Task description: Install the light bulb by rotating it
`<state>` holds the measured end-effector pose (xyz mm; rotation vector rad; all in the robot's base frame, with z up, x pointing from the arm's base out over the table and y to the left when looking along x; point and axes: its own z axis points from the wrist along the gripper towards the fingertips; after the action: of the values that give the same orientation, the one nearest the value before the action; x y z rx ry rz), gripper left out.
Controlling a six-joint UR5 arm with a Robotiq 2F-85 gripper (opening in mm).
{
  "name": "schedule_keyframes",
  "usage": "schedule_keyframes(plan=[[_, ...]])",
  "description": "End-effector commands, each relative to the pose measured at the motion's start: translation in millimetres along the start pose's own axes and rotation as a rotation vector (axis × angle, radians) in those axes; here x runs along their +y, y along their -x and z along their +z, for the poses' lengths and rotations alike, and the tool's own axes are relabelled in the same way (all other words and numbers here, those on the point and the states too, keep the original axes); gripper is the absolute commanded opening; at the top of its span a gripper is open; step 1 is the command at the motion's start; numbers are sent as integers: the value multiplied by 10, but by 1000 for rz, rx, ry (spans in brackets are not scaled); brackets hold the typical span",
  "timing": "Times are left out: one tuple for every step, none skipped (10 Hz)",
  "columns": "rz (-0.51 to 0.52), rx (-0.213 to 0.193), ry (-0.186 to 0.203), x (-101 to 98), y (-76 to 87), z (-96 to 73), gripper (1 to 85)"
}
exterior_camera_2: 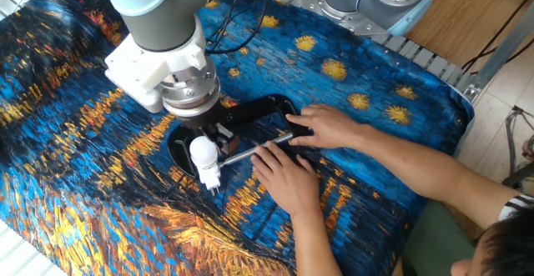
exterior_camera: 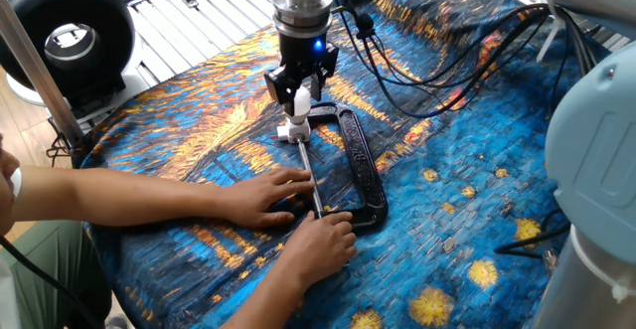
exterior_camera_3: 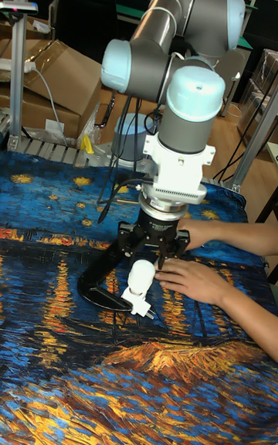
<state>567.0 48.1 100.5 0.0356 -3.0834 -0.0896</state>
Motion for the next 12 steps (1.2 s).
schedule_keyframes(plan=[[-63, -10, 29, 32, -34, -125, 553], [-81, -3, 38, 26, -74, -188, 550], [-115, -4, 43, 1, -106, -258, 533], [-184, -6, 29, -79, -115, -318, 523], [-273, -15, 24, -117, -101, -371, 520], [-365, -33, 13, -130, -53, -406, 520], [-447, -45, 2, -113, -3, -434, 520], [-513, -40, -26, -145, 14, -456, 520], [-597, -39, -61, -195, 60, -476, 520], [-694, -39, -86, -218, 106, -486, 520], [-785, -48, -76, -146, 137, -490, 520], [-884, -36, -89, -169, 141, -489, 520]])
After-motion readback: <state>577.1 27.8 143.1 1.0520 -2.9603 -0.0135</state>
